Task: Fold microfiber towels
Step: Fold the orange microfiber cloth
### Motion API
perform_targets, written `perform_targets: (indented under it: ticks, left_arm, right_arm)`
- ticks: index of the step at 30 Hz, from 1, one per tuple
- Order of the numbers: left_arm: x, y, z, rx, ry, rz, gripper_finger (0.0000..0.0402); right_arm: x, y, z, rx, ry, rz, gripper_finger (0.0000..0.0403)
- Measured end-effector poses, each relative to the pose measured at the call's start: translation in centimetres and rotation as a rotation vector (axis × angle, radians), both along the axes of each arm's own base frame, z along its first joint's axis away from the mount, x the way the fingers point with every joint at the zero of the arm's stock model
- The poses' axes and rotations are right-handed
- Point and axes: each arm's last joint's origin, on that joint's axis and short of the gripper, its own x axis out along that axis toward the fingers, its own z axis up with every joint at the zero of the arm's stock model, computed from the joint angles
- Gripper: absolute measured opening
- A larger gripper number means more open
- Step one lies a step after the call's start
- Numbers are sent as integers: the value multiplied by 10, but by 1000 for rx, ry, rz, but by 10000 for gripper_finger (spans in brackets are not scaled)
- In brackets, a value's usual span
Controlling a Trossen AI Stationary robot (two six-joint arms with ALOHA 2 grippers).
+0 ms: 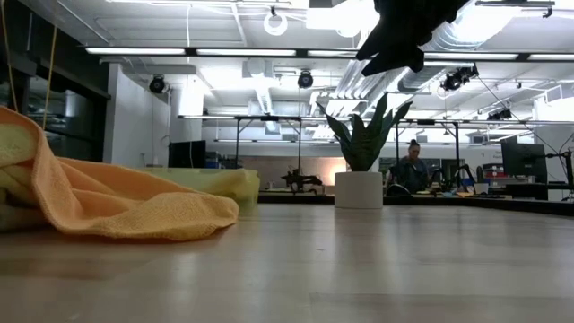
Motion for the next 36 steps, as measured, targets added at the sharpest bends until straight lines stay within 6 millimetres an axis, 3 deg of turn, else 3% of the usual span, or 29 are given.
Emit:
perform_targets:
  ticks: [11, 27, 36]
  left_arm:
    - [-4, -31, 6, -222, -125, -15, 145]
    - [12, -41, -30, -55, 23, -16, 182]
    - [12, -40, -35, -4, 47, 0, 167]
  right_arm:
    - [0, 0, 0, 0, 0, 0, 200]
    - [0, 0, 0, 0, 2, 1, 200]
    - [0, 0, -1, 1, 9, 1, 200]
